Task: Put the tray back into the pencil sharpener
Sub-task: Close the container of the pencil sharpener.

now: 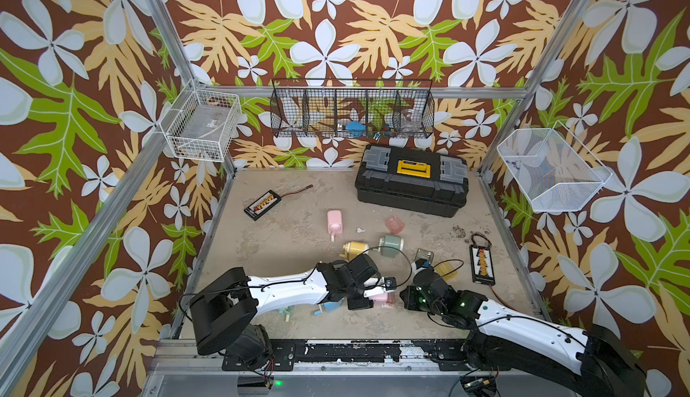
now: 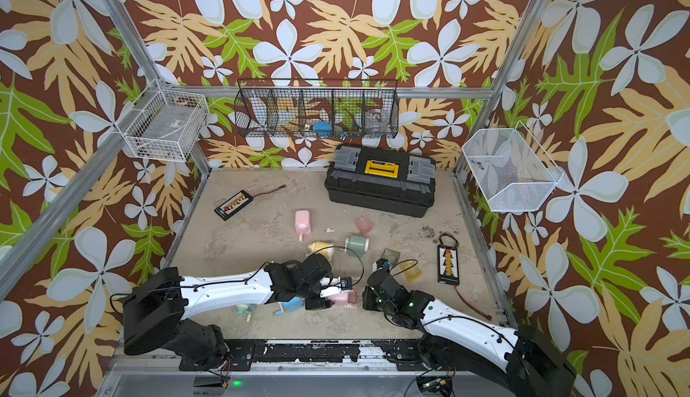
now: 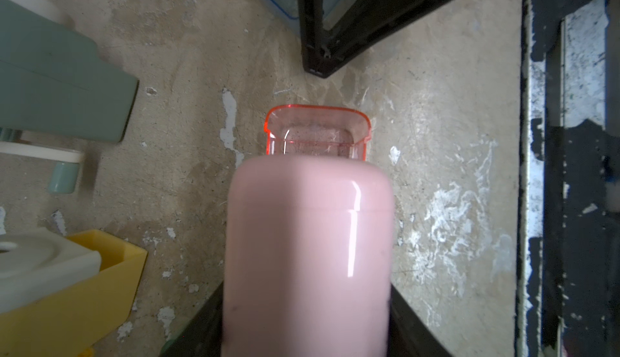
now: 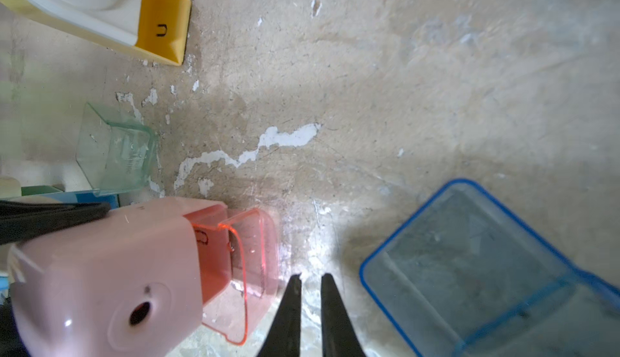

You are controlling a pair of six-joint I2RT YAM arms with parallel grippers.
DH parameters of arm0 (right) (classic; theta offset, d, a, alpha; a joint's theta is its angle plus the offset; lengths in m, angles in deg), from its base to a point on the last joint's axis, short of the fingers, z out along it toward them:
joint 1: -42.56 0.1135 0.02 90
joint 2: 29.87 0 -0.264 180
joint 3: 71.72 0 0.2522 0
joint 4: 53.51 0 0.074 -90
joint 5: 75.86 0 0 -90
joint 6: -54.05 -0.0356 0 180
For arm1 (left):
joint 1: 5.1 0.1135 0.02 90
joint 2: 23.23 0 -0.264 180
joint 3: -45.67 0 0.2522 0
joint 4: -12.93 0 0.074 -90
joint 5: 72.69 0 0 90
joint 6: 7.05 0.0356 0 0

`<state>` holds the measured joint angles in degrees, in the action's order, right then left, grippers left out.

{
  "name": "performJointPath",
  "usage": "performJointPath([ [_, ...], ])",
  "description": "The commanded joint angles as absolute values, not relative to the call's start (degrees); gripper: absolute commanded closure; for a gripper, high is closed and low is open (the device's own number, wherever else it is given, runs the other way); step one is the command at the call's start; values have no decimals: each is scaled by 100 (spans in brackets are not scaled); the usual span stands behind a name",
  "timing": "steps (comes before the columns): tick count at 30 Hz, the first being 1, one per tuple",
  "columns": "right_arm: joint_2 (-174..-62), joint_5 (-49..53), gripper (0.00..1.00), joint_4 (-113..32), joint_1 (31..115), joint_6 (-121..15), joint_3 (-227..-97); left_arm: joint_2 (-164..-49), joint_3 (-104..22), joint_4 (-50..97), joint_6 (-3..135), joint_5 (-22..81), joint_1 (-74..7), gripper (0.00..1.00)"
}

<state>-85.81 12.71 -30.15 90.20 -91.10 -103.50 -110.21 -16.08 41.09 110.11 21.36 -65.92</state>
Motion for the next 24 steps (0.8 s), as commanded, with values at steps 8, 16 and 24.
performJointPath([
  [8,-9057,288,87,-4246,9023,-8912,-10359,-11068,-1564,4312,11028,2179,-6596,63],
  [16,-9318,-27,87,-4722,9020,-8940,-10252,-11101,-1537,4255,10993,2206,-6593,63],
  [24,-9351,-110,87,-4885,9021,-9013,-10189,-11091,-1537,4234,10967,2197,-6597,64],
])
